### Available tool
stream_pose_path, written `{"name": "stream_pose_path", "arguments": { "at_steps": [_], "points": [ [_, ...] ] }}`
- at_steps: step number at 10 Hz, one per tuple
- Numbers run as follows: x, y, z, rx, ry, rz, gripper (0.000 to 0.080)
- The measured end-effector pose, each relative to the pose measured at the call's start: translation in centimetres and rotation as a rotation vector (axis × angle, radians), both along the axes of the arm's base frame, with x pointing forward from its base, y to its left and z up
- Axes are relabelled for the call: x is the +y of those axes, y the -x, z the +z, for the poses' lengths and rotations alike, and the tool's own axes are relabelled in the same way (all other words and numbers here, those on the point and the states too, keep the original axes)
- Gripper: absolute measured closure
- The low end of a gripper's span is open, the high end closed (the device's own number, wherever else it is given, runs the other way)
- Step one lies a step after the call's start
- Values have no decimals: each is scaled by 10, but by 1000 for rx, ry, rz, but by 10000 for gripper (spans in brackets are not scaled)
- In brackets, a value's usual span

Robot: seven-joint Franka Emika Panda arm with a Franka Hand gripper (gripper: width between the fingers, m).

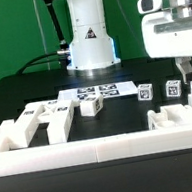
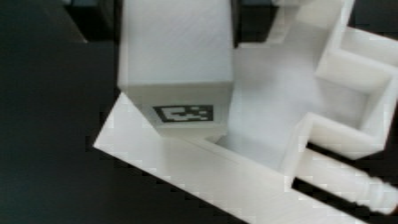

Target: Assemble chair

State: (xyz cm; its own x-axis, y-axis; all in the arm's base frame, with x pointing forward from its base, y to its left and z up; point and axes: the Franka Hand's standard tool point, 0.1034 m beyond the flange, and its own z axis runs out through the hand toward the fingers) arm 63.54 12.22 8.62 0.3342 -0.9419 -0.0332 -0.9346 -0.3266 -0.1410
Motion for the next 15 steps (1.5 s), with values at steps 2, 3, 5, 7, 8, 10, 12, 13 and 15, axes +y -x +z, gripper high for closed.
{"name": "stream_pose_path", "arguments": {
  "at_steps": [2,3,5,7,8,10,12,13,15],
  "points": [
    [1,0,0,10,-21,-156,511],
    [1,0,0,14,-29,-183,511],
    [1,-1,0,14,-33,-194,511],
    [4,1,1,21,-20,-77,280],
    [8,1,1,14,-14,-12,280],
    [10,1,-1,-5,3,145,157],
    [11,-1,0,-28,12,208,151],
    [11,-1,0,-33,19,259,150],
    [11,-1,0,-38,28,325,150]
  ]
}}
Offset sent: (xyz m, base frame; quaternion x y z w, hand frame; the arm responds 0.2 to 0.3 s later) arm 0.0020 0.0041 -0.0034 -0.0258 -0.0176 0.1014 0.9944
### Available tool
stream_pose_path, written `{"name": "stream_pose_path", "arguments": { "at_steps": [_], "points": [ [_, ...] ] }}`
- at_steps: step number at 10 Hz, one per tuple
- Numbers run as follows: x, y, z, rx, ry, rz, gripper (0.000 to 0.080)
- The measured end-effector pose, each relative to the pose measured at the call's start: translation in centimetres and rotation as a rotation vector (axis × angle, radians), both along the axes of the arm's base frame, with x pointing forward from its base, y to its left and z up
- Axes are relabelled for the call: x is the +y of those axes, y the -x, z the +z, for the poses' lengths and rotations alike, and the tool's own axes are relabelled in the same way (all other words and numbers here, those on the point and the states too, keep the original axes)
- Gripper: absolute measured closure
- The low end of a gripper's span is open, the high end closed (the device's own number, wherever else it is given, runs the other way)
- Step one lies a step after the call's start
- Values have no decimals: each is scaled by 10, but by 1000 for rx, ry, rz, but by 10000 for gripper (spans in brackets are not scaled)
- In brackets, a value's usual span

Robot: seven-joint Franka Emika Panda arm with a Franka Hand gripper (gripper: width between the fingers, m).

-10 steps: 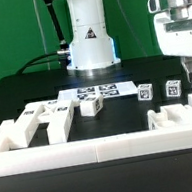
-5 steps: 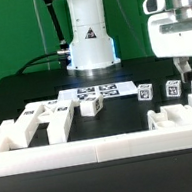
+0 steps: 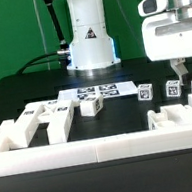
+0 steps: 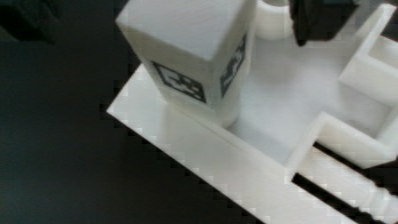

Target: Assemble chair

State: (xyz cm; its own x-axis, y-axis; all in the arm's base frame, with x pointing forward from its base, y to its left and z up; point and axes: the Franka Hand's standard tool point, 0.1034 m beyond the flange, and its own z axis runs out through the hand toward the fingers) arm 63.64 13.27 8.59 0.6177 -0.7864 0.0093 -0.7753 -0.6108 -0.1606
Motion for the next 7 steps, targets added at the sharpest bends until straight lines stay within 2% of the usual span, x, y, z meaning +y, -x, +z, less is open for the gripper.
{"name": "stream_pose_path", "arguments": {
  "at_steps": [1,4,7],
  "points": [
    [0,1,0,-1,39,163,150],
    [-2,0,0,-21,73,407,150],
    [-4,-1,0,-31,86,504,150]
  ]
}}
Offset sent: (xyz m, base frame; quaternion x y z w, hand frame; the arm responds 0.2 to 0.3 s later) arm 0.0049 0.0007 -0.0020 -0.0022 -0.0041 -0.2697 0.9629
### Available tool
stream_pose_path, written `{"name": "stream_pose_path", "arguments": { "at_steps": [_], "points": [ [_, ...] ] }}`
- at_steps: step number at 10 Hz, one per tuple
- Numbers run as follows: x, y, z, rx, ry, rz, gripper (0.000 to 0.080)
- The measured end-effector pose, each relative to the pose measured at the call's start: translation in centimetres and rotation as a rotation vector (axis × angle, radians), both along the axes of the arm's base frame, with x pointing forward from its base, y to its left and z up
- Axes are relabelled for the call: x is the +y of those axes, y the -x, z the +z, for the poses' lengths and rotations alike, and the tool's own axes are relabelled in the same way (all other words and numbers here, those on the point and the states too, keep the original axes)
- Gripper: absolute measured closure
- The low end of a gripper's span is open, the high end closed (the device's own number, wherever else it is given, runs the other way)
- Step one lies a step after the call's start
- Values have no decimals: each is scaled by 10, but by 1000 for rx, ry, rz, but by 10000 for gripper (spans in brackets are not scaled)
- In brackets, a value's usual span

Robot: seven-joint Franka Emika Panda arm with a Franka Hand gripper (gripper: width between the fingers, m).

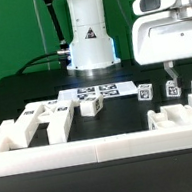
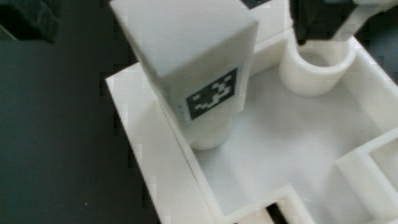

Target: Assemble chair

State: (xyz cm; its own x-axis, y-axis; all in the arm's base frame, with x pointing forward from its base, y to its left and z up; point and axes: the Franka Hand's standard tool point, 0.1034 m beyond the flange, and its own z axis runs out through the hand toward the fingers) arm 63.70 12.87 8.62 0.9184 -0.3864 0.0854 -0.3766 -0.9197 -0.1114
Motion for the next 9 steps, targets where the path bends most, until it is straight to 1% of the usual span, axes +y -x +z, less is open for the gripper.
{"name": "stream_pose_path", "arguments": {
  "at_steps": [2,3,4,6,7,8,9],
  "points": [
    [0,0,0,-5,11,77,150],
    [-1,1,-1,-9,47,194,150],
    [-2,1,0,-10,69,280,150],
    [-7,-2,0,-17,84,396,150],
    [-7,-2,0,-19,87,423,150],
    [-8,-2,0,-19,88,432,191],
    [-8,-2,0,-19,88,430,191]
  ]
}}
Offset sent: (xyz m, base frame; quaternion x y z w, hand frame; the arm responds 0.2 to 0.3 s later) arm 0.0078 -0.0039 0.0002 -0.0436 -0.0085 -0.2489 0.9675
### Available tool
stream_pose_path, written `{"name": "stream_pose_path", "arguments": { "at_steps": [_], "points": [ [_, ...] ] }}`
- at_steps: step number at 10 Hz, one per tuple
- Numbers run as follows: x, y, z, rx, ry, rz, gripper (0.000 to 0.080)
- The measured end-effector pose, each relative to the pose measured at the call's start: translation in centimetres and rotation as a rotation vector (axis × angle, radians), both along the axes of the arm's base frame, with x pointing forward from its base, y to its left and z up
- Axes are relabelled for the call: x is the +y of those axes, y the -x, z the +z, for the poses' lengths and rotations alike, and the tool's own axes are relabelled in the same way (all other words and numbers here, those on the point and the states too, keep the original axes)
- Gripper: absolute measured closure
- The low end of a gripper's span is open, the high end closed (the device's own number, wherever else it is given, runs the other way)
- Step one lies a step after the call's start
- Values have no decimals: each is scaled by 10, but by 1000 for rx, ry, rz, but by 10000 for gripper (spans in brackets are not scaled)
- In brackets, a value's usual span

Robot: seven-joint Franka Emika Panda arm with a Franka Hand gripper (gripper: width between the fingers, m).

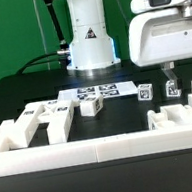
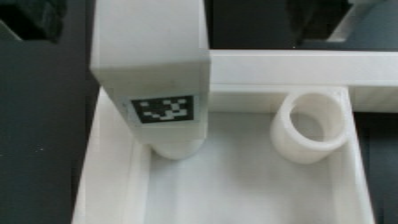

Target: Assemble chair

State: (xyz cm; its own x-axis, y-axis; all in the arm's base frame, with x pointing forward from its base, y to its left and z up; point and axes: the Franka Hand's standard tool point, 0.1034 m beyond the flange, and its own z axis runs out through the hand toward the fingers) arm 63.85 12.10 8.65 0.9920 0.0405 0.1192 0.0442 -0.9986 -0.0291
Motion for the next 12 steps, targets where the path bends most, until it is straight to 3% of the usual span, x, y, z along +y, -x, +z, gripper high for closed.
{"name": "stream_pose_path", "arguments": {
  "at_steps": [2,3,8,12],
  "points": [
    [0,0,0,0,-1,-10,476],
    [0,0,0,0,-1,-10,515],
    [0,0,0,7,-27,-201,515],
    [1,4,0,28,-74,-640,514]
  ]
}}
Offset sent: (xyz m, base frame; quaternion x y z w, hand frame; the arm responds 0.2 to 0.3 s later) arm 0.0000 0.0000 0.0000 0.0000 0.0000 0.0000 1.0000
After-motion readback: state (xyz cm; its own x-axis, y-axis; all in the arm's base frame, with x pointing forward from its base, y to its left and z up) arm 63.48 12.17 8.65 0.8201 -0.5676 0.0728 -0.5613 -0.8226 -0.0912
